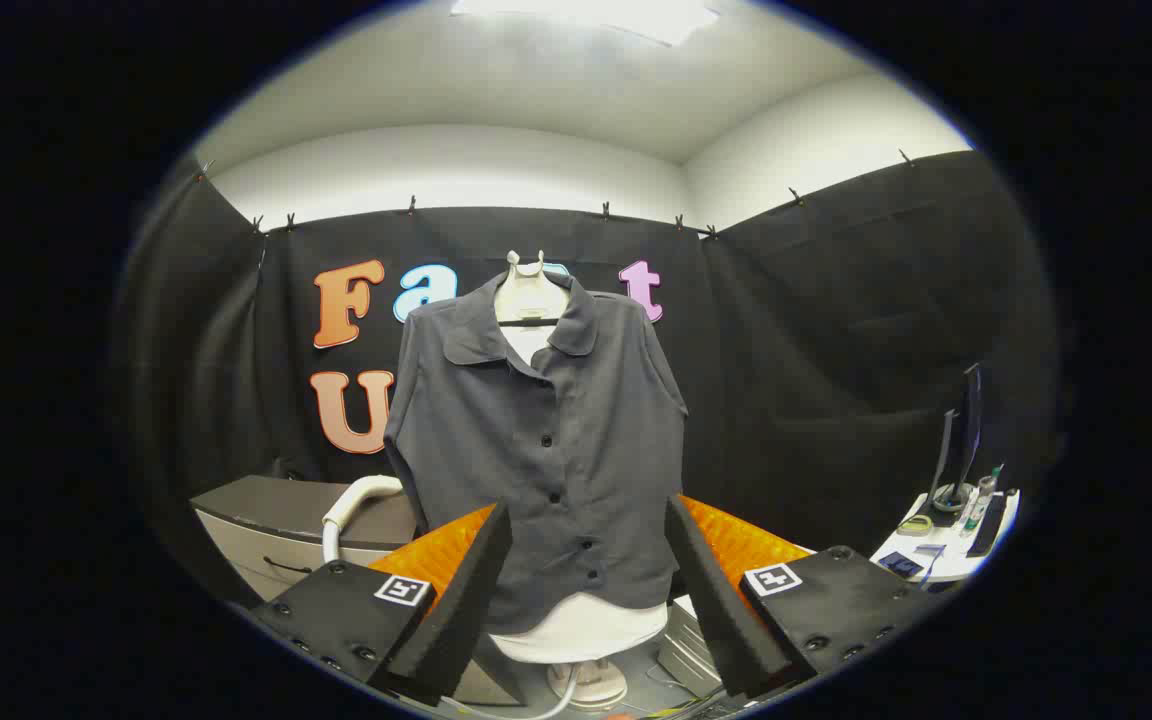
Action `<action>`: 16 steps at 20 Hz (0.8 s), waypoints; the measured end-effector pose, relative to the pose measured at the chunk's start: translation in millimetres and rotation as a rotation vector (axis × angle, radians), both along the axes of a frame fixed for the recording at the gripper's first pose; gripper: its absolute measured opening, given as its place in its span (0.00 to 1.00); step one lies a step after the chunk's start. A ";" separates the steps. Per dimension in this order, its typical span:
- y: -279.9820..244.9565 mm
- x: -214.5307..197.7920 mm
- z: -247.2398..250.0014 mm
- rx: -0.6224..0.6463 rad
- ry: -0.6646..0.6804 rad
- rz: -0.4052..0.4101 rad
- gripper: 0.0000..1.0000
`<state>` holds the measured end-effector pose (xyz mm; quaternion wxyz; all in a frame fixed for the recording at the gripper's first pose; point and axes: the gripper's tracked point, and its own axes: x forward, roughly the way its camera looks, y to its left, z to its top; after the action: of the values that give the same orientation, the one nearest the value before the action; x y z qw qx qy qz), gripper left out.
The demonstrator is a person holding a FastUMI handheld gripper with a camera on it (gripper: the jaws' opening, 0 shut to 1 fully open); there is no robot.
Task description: Iron the clothes twice with a garment steamer, once on the left side and once on the right side.
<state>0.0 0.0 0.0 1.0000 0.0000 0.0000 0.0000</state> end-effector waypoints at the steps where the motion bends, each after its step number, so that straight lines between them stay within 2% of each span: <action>1: 2.6 -0.9 2.3 -0.013 -0.004 0.004 0.98; 4: 13.6 -2.8 2.3 -0.036 0.004 0.017 0.98; 9: 41.8 1.3 -3.4 -0.022 0.031 0.082 0.98; 16: 69.6 7.4 -15.4 0.009 0.062 0.121 0.98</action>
<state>7.4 69.6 -15.4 0.9977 0.0044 0.0311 0.0606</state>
